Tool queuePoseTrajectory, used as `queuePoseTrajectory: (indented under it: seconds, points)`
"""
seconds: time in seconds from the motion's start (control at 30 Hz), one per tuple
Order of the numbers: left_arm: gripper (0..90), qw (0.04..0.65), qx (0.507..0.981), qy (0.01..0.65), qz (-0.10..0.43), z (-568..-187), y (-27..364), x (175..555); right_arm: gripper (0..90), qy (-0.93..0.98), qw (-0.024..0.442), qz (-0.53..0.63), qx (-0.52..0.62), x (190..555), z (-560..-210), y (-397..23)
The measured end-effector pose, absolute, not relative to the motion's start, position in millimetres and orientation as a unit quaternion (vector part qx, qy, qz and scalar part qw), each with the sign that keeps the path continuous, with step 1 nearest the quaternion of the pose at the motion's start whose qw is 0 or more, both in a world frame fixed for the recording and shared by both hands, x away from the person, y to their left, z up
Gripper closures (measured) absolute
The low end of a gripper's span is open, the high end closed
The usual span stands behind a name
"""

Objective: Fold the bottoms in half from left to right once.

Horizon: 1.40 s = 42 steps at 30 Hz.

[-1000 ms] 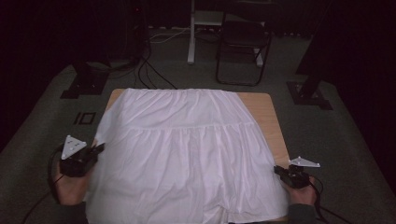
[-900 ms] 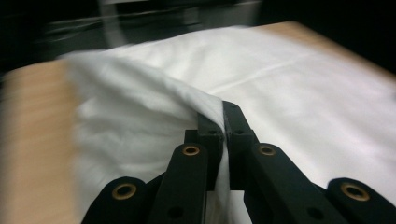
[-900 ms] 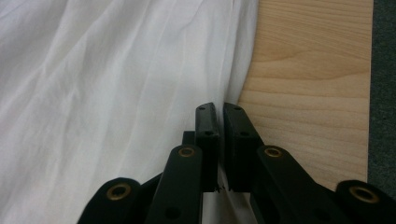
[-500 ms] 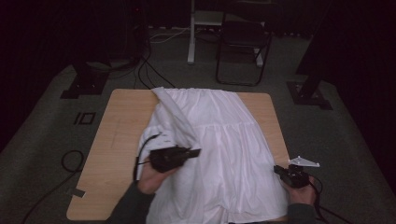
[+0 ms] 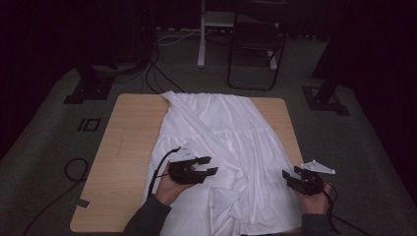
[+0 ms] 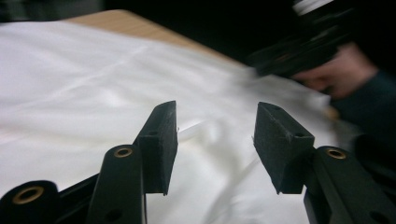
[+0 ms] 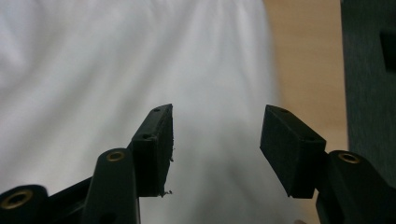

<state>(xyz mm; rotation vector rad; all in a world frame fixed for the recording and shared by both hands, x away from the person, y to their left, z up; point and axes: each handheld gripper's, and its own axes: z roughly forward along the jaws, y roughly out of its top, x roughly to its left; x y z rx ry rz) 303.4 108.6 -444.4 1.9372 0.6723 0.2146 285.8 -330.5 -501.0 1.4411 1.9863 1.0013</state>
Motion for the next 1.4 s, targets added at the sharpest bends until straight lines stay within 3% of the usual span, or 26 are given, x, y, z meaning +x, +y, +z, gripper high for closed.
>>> queuePoseTrajectory:
  seconds: [0.17, 0.3, 0.33, 0.53, 0.67, 0.7, 0.77, 0.8, 0.97, 1.17, 1.27, 1.4]
  points:
    - [47.5, 0.458, 0.797, 0.361, 0.159, -465, 164, 298, 52.3, 0.764, 0.201, 0.411, 0.454, 282, -482, -267]
    - [47.2, 0.423, 0.785, 0.418, 0.173, -484, 202, 297, 52.6, 0.785, 0.196, 0.403, 0.428, 285, -484, -247]
    - [46.1, 0.423, 0.781, 0.427, 0.171, -486, 208, 297, 50.5, 0.8, 0.18, 0.396, 0.413, 296, -490, -223]
    - [45.6, 0.423, 0.767, 0.451, 0.169, -494, 226, 300, 43.1, 0.816, 0.145, 0.374, 0.415, 324, -514, -201]
    - [45.5, 0.42, 0.771, 0.447, 0.17, -497, 223, 300, 53.8, 0.836, 0.125, 0.354, 0.401, 328, -526, -192]
    - [45.5, 0.42, 0.772, 0.447, 0.168, -498, 222, 301, 67.7, 0.841, 0.126, 0.352, 0.39, 327, -525, -191]
    - [45.5, 0.42, 0.774, 0.444, 0.167, -499, 220, 301, 84.8, 0.849, 0.145, 0.348, 0.37, 323, -520, -189]
    - [45.5, 0.419, 0.775, 0.442, 0.168, -499, 219, 301, 87.0, 0.847, 0.16, 0.353, 0.364, 319, -514, -189]
    - [45.1, 0.426, 0.774, 0.437, 0.171, -497, 218, 300, 88.3, 0.815, 0.237, 0.392, 0.355, 303, -470, -202]
    - [42.6, 0.423, 0.775, 0.438, 0.168, -499, 215, 300, 88.2, 0.708, 0.367, 0.43, 0.423, 284, -410, -271]
    - [40.1, 0.42, 0.784, 0.43, 0.156, -504, 201, 302, 87.9, 0.708, 0.366, 0.382, 0.469, 293, -421, -302]
    - [37.3, 0.408, 0.804, 0.41, 0.138, -514, 168, 307, 87.6, 0.738, 0.323, 0.325, 0.495, 311, -471, -317]
